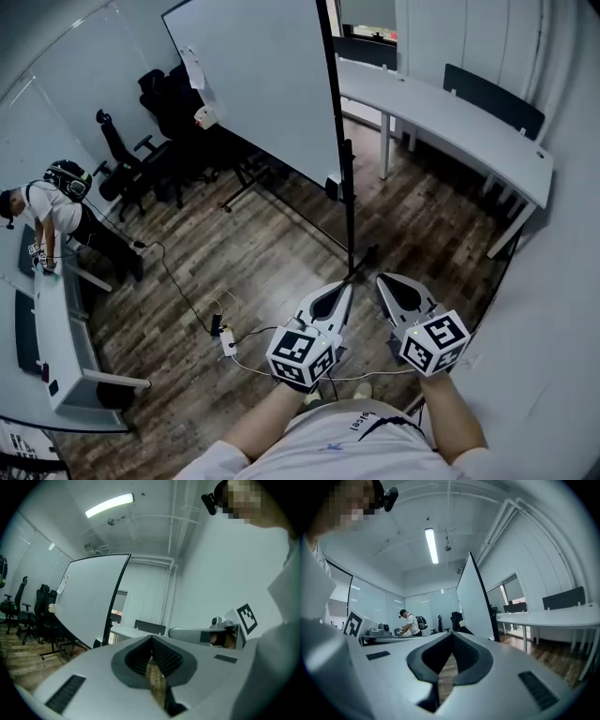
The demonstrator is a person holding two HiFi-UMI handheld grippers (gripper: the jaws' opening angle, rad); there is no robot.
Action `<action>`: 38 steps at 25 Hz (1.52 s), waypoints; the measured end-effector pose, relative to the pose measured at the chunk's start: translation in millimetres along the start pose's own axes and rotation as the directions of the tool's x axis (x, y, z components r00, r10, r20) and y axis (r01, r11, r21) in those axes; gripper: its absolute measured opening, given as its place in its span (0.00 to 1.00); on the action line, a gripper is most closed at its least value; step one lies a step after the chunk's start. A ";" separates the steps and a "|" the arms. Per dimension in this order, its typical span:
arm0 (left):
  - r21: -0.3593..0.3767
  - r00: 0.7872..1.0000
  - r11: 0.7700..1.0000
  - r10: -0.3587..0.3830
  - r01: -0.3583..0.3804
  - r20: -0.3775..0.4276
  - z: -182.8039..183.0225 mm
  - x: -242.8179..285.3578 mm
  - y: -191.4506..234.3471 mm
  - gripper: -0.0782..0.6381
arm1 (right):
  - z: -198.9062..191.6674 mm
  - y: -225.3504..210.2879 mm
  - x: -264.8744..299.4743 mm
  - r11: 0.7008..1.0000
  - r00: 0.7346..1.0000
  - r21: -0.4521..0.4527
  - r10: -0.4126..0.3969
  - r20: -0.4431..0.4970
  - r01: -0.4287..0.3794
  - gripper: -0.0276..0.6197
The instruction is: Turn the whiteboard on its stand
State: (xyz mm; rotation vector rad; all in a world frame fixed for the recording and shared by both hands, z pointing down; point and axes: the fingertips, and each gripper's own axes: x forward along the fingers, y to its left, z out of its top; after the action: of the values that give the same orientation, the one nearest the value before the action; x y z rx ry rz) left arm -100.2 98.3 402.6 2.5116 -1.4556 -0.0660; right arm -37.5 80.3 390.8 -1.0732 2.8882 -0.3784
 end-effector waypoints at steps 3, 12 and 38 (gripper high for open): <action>-0.001 1.000 1.000 0.016 -0.016 -0.004 -3.5 4.5 -0.5 0.13 | 7.4 -13.1 -7.3 1.000 1.000 -0.003 -0.014 0.022 0.014 0.06; 0.036 0.999 0.998 0.045 -0.045 -0.012 -17.8 18.7 -12.7 0.13 | 8.8 -44.5 -21.6 0.999 0.998 0.018 -0.032 0.054 0.032 0.07; 0.063 0.996 0.996 0.070 -0.067 -0.046 -35.9 194.5 146.8 0.13 | 23.8 -173.3 190.1 1.000 0.999 -0.024 -0.020 -0.035 0.020 0.10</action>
State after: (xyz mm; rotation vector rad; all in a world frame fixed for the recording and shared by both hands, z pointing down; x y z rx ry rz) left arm -121.4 -132.4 486.1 2.4900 -1.5457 0.0517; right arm -68.5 -174.7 418.8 -1.1109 2.9222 -0.3691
